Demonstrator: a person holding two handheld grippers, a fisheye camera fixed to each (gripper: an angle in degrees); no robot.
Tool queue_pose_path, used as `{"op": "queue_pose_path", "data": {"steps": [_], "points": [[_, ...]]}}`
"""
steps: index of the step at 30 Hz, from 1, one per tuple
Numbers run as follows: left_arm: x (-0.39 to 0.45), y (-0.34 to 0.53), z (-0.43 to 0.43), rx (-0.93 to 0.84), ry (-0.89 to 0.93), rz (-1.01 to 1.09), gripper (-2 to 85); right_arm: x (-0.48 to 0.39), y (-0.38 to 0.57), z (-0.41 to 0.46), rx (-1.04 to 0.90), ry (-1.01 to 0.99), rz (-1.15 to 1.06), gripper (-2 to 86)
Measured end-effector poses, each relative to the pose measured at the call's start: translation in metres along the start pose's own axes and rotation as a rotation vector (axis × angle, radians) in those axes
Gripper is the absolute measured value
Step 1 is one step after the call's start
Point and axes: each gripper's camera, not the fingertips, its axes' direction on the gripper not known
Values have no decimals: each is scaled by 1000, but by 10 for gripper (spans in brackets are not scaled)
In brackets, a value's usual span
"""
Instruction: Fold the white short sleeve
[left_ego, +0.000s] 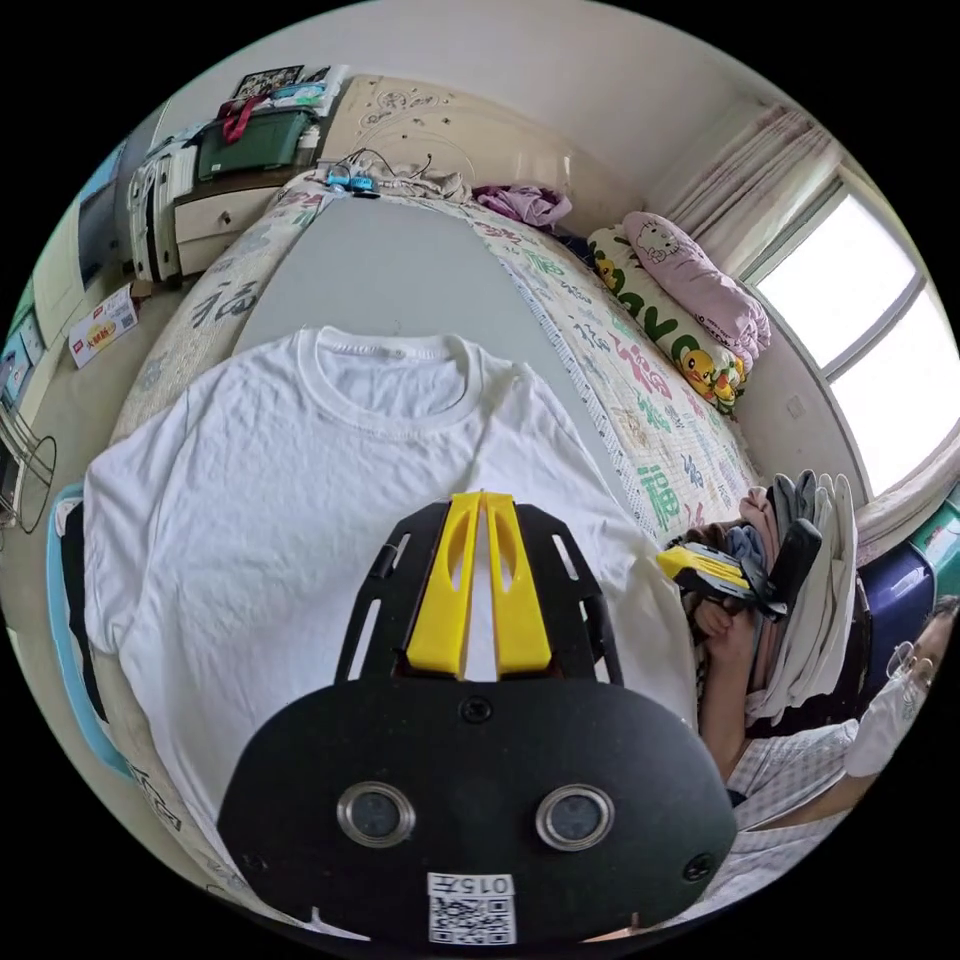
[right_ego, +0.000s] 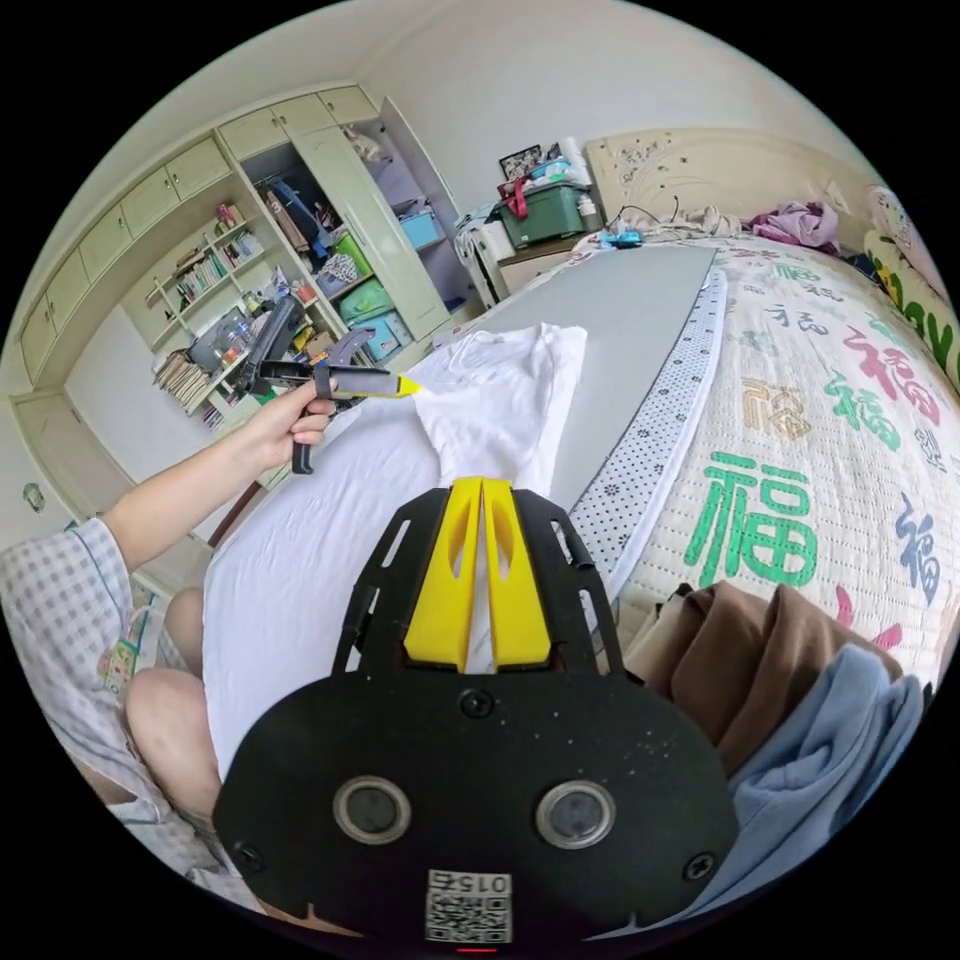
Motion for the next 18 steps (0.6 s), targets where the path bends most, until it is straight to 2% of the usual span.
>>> {"op": "queue_pose_path", "data": {"steps": [5, 11, 15, 18], "points": [[-16, -8, -20, 41, -60, -1, 58, 8, 5, -5, 79, 93, 61, 61], [6, -73, 5, 53, 8, 32, 81, -1, 0, 21, -75, 94, -7, 99], [22, -107, 39, 26, 20, 27, 81, -12, 0, 30, -130, 193, -69, 84], [39, -121, 58, -25, 31, 99, 49, -8, 0, 36, -139, 227, -49, 35]]}}
